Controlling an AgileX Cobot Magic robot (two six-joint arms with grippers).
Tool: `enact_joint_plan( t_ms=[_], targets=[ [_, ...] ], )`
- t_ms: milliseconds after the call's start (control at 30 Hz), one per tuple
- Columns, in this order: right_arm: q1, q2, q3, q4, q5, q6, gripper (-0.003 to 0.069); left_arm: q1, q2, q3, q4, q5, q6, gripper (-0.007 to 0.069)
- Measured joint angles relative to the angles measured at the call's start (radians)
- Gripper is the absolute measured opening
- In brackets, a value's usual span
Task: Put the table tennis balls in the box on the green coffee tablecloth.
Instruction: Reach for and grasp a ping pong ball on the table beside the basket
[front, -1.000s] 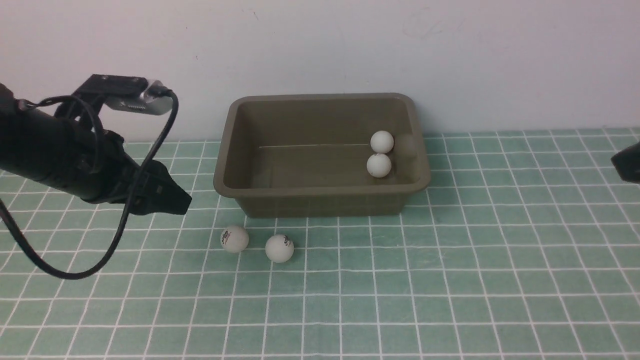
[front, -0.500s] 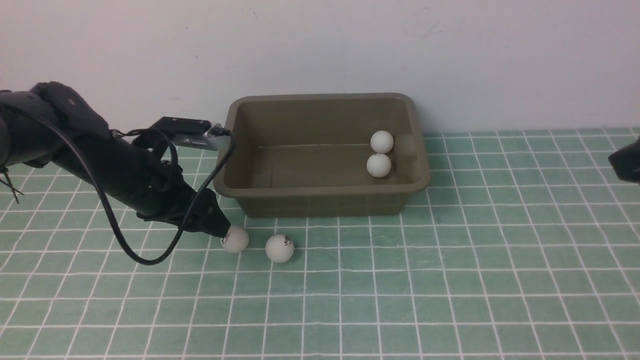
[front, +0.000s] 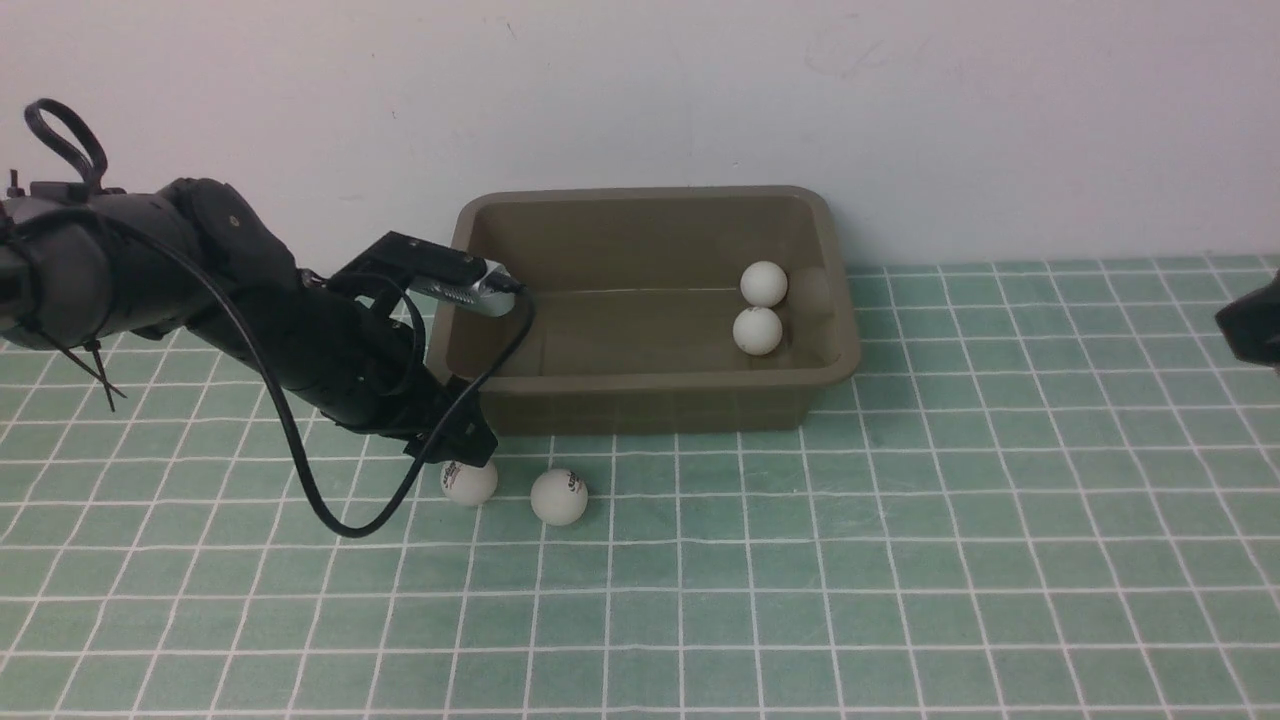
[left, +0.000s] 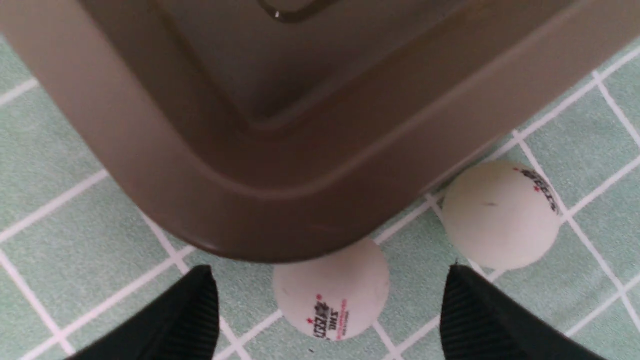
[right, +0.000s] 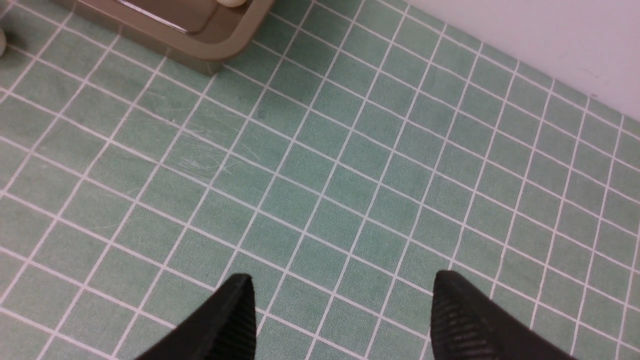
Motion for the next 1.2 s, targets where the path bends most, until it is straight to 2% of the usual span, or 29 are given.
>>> enact_joint_plan(
  t_ms=[733, 833, 933, 967, 1100, 1200],
  targets=[
    [0.000, 0.000, 0.000, 0.000, 0.000, 0.000, 0.0432, -0.002, 0.082, 0.000, -0.036, -0.038, 0.001, 0.0533],
    [0.000, 0.000, 0.000, 0.000, -0.001, 0.000, 0.0432, -0.003, 0.083, 0.000, -0.039, -0.039, 0.001, 0.0480],
    [0.000, 0.000, 0.000, 0.000, -0.001, 0.000, 0.0432, -0.003, 0.083, 0.000, -0.039, -0.039, 0.001, 0.0337],
    [0.000, 0.000, 0.000, 0.000, -0.002, 0.000, 0.0432, -0.003, 0.083, 0.000, -0.039, -0.039, 0.002, 0.0318],
    [0.000, 0.000, 0.000, 0.000, -0.008, 0.000, 0.0432, -0.003, 0.083, -0.001, -0.037, -0.028, 0.009, 0.0321],
    [0.000, 0.000, 0.000, 0.000, -0.017, 0.000, 0.0432, -0.003, 0.080, -0.020, 0.025, 0.064, 0.008, 0.0321]
  ],
)
